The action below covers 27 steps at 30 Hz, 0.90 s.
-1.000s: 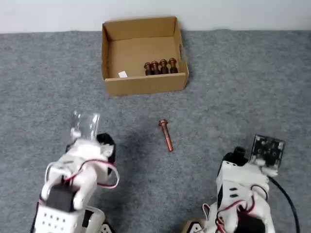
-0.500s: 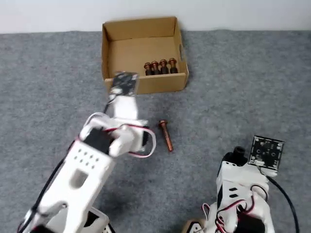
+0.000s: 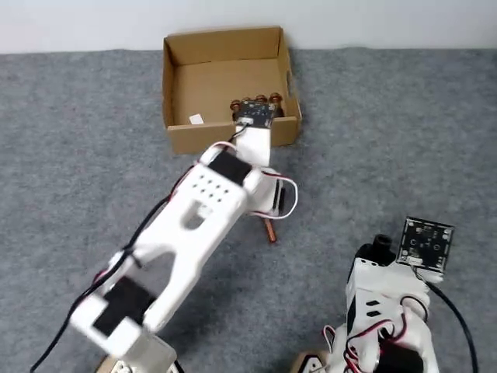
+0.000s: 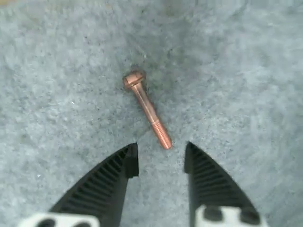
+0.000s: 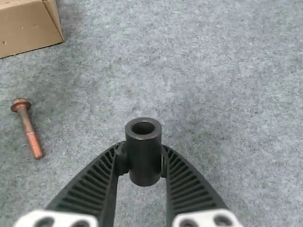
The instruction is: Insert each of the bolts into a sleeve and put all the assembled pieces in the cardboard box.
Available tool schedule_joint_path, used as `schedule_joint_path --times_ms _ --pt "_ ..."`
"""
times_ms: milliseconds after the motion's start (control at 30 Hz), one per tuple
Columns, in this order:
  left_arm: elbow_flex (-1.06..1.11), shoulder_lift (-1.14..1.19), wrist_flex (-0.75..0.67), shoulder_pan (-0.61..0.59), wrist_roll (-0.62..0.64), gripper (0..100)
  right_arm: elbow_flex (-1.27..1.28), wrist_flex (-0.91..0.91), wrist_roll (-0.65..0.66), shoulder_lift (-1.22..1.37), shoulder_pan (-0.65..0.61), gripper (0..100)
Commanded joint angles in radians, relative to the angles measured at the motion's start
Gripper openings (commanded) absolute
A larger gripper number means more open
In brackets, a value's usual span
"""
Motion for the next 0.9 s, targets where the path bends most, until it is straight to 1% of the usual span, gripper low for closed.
schedule_joint_path --times_ms 0,200,467,667,867 --pt "-0.145 0.101 0.046 0.003 0.012 19 -0.006 -0.024 0.011 0.002 0.013 0.9" --pt "-0.266 0.264 0.057 -0.003 0.012 19 -0.006 -0.024 0.011 0.002 0.013 0.9" --pt "-0.404 0.468 0.060 -0.103 0.032 19 -0.006 -0.024 0.009 0.002 0.012 0.9" --pt "-0.467 0.568 0.060 -0.091 0.032 19 -0.006 -0.024 0.009 0.002 0.012 0.9" --pt "-0.481 0.611 0.060 -0.083 0.043 18 -0.005 -0.024 0.009 0.002 0.012 0.9"
